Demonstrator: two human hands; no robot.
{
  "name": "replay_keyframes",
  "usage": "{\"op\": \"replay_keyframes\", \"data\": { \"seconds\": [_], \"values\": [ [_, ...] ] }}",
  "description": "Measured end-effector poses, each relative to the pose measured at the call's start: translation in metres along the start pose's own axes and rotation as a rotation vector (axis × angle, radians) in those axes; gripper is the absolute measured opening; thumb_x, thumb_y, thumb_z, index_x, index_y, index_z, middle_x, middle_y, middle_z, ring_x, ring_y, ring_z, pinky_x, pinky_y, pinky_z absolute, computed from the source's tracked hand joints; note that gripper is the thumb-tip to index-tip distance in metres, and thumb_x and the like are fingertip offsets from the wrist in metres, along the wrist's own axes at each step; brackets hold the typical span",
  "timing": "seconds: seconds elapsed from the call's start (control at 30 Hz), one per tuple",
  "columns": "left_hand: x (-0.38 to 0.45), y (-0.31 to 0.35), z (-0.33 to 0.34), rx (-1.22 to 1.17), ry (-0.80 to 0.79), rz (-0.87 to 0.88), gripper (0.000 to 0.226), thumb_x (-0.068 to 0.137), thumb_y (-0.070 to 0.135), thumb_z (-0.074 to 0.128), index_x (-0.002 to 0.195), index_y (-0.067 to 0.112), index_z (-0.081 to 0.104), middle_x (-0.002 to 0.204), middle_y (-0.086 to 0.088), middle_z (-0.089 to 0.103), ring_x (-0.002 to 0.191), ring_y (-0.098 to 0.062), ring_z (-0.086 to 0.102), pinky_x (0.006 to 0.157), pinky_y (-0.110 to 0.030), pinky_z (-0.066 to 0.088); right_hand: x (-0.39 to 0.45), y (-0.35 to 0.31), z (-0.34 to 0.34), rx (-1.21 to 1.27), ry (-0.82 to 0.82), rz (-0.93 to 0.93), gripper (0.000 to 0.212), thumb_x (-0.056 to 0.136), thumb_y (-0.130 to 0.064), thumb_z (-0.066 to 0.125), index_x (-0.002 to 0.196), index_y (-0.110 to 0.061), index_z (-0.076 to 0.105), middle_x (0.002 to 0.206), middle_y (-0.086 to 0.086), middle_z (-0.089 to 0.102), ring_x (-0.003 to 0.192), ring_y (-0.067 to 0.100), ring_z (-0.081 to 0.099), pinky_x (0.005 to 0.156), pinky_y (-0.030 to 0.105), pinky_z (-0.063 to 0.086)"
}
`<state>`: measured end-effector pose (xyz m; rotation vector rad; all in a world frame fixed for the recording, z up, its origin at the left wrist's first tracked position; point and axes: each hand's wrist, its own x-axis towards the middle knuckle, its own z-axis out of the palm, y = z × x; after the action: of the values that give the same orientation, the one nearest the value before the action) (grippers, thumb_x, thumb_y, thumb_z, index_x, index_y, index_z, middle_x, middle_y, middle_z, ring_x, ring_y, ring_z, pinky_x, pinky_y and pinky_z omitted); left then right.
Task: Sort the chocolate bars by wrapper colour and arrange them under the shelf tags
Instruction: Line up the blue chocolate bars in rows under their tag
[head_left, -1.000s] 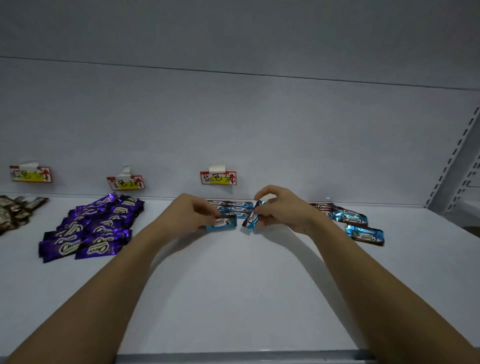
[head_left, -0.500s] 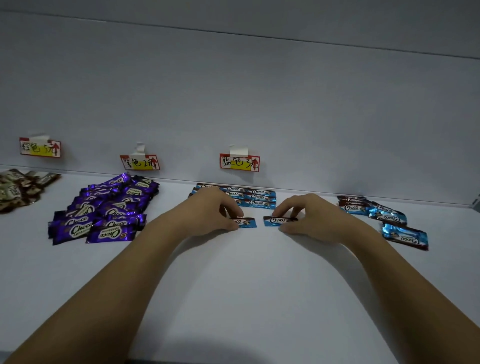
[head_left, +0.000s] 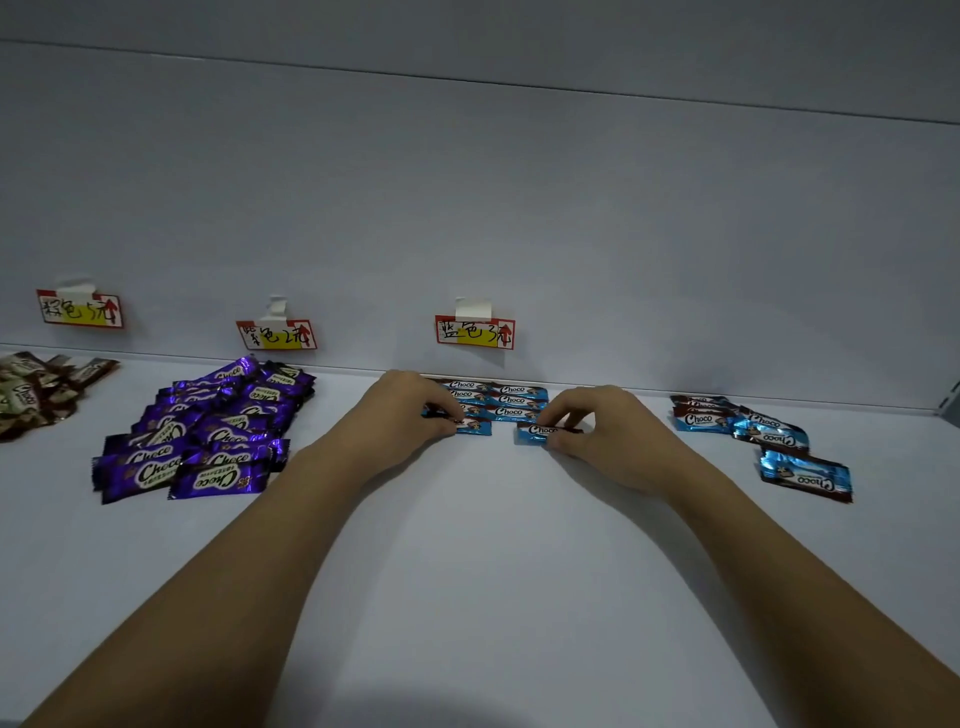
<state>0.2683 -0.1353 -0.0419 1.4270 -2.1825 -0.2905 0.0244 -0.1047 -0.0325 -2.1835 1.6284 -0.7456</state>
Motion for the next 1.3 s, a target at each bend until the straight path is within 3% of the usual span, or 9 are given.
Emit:
{"op": "replay_keyframes", "data": {
  "seconds": [0.13,0.33,0.87,1.0,1.1,1.23,1.3],
  "values": [
    [0.000,-0.001,-0.001,-0.001,-0.024,0.017,0.019,0.085,0.023,0.073,0.104,0.024,0.076,0.113,0.000,0.069,0.097,-0.011,0.055,0.085,-0.024,0.047,0.007,-0.009,0.017,-0.029,0.098,-0.019,0.016,0.089,-0.016,0.064,0.096,-0.029,0.071,0.099,-0.009,0.061,0.089,0.008,0.053,0.065,0.010,0.036],
    [0.000,0.001,-0.001,0.030,-0.044,0.035,0.019,0.086,0.021,0.071,0.105,0.023,0.075,0.114,0.000,0.068,0.105,-0.017,0.058,0.094,-0.033,0.050,0.019,-0.009,0.033,-0.171,0.115,-0.095,0.020,0.090,-0.017,0.063,0.104,-0.026,0.073,0.110,-0.006,0.066,0.098,0.008,0.050,0.082,0.025,0.045],
    [0.003,-0.005,0.002,0.008,-0.042,0.046,0.018,0.086,0.020,0.071,0.103,0.023,0.076,0.111,0.002,0.070,0.102,-0.015,0.059,0.091,-0.031,0.050,0.019,-0.009,0.034,-0.195,0.074,-0.154,0.024,0.092,-0.016,0.061,0.110,-0.024,0.074,0.111,-0.002,0.066,0.102,0.015,0.054,0.084,0.030,0.047],
    [0.003,0.001,0.002,-0.025,0.080,0.044,0.020,0.087,0.027,0.070,0.106,0.025,0.075,0.110,0.005,0.069,0.094,-0.009,0.055,0.081,-0.026,0.047,0.019,-0.010,0.022,-0.086,0.164,-0.093,0.023,0.096,-0.022,0.058,0.115,-0.021,0.070,0.111,-0.004,0.064,0.099,0.012,0.053,0.080,0.026,0.042],
    [0.005,0.021,0.005,-0.043,0.165,0.070,0.019,0.089,0.030,0.066,0.107,0.027,0.074,0.107,0.010,0.069,0.092,-0.005,0.051,0.075,-0.022,0.040,0.015,-0.005,-0.001,0.056,0.294,-0.023,0.017,0.097,-0.023,0.056,0.105,-0.021,0.071,0.100,-0.007,0.066,0.085,0.006,0.057,0.069,0.018,0.042],
    [0.024,0.062,0.021,-0.024,0.078,0.104,0.018,0.091,0.031,0.064,0.105,0.030,0.074,0.109,0.010,0.068,0.093,-0.007,0.055,0.078,-0.027,0.044,0.010,0.018,-0.044,0.208,0.347,0.089,0.014,0.093,-0.022,0.059,0.088,-0.020,0.072,0.077,-0.005,0.070,0.076,0.016,0.065,0.071,0.033,0.053],
    [0.035,0.088,0.037,-0.078,0.033,0.113,0.015,0.090,0.028,0.064,0.102,0.029,0.074,0.110,0.007,0.067,0.096,-0.010,0.056,0.083,-0.029,0.047,0.005,0.037,-0.066,0.178,0.324,0.151,0.015,0.093,-0.022,0.060,0.082,-0.026,0.069,0.073,-0.007,0.070,0.073,0.017,0.066,0.067,0.031,0.052]
  ]
}}
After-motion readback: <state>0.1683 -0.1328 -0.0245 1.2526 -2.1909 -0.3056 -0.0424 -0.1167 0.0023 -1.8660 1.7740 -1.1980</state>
